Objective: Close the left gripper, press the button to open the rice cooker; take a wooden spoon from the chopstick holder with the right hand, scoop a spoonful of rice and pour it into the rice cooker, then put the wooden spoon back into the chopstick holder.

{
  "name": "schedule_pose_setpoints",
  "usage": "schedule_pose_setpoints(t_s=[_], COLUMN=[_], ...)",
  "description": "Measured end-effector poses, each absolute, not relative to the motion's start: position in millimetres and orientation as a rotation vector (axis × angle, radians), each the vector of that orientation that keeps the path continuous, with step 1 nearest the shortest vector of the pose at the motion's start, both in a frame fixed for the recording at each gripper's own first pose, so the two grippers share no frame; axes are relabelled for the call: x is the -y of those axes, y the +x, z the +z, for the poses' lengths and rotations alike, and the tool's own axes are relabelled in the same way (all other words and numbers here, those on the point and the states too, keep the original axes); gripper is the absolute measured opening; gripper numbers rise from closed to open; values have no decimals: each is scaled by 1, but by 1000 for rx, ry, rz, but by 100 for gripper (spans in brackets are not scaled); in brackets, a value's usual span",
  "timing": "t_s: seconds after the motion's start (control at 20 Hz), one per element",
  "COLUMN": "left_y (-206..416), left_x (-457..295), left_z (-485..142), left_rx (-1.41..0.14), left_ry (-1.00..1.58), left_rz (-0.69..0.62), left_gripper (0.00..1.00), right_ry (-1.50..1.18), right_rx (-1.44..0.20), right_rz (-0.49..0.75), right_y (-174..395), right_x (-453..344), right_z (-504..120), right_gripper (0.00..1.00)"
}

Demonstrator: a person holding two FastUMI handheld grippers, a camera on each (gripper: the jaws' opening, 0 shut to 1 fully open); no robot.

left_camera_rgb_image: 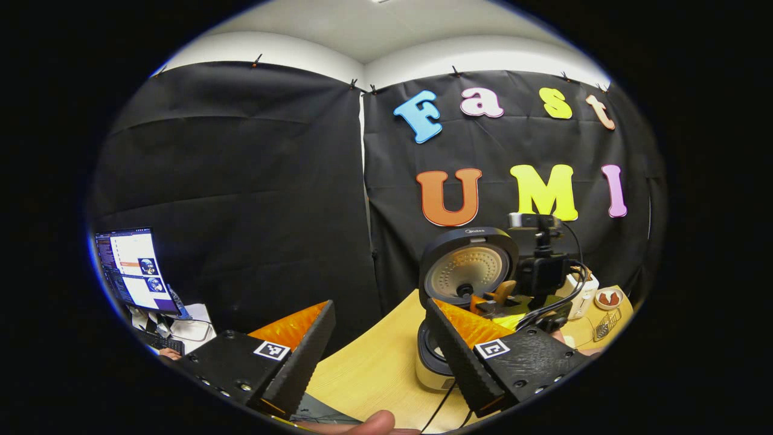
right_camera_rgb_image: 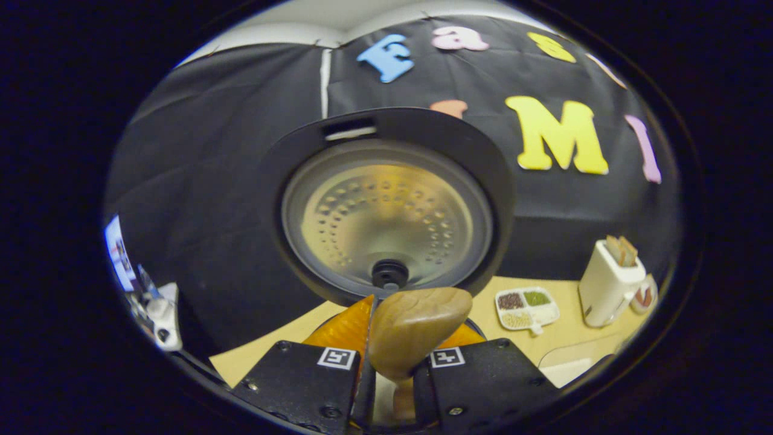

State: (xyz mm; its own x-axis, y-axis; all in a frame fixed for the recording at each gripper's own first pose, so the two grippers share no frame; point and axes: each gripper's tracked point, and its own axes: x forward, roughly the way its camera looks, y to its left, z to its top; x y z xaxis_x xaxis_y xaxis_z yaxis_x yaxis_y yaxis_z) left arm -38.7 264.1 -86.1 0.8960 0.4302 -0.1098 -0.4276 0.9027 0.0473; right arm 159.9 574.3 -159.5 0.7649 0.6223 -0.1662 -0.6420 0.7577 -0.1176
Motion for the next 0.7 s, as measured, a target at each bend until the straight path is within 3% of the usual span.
schedule_pose_setpoints(t_s=[0.2,0.25,0.3,0.35,0.55,0.7], left_y=[-43,-43,-43,-43,-42,-42], left_x=[-266,-266,-266,-267,-268,-266], left_z=[-84,-84,-83,-83,-86,-85], left_rx=[-115,-114,-114,-113,-123,-123], left_ry=[23,23,22,22,18,25], left_rz=[443,442,441,443,442,441], left_gripper=[96,96,96,96,95,95], right_ry=[-481,-528,-558,-579,-492,-259], right_rx=[6,22,34,46,18,-58], right_rz=[733,737,741,752,768,775], right_y=[145,143,143,141,143,148], right_x=[-596,-599,-600,-602,-601,-591], right_z=[-166,-170,-173,-174,-170,-158], right_gripper=[31,27,31,27,27,27])
